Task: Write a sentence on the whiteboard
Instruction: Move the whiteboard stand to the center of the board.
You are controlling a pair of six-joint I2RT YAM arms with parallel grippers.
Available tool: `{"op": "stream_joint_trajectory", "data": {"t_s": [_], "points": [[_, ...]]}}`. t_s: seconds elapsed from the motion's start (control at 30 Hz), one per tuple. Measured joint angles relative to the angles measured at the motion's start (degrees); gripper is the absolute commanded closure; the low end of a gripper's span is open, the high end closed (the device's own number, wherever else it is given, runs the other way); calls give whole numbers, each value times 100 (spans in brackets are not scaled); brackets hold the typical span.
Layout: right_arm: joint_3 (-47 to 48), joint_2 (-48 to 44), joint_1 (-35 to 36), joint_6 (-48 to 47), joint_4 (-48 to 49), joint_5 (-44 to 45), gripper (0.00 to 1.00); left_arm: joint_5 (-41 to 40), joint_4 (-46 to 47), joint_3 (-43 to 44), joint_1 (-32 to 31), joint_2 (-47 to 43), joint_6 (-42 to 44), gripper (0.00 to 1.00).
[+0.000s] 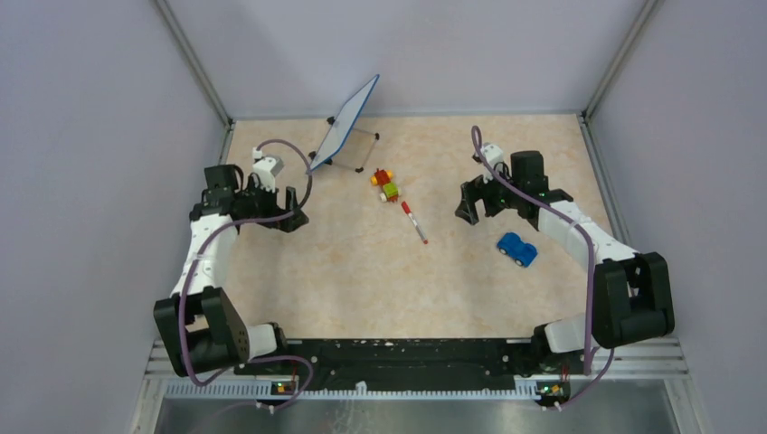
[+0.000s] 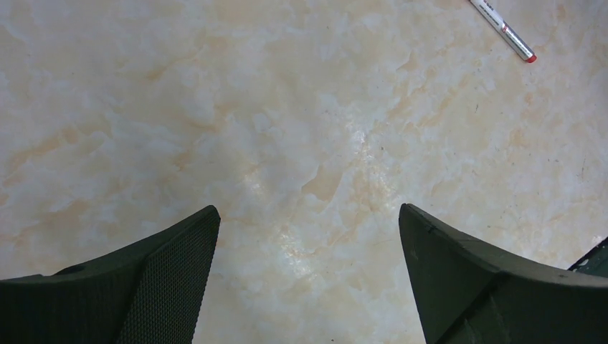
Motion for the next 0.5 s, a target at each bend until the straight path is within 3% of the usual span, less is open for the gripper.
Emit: {"op": "stream_joint_trajectory", "data": {"t_s": [0.13,0.5], "points": [[0,0,0,-11,0,-2,7,-85,24,334,2,461,-138,1],[7,0,0,-70,-157,-4,7,-656,1084,2894,13,2863,-813,5]]}}
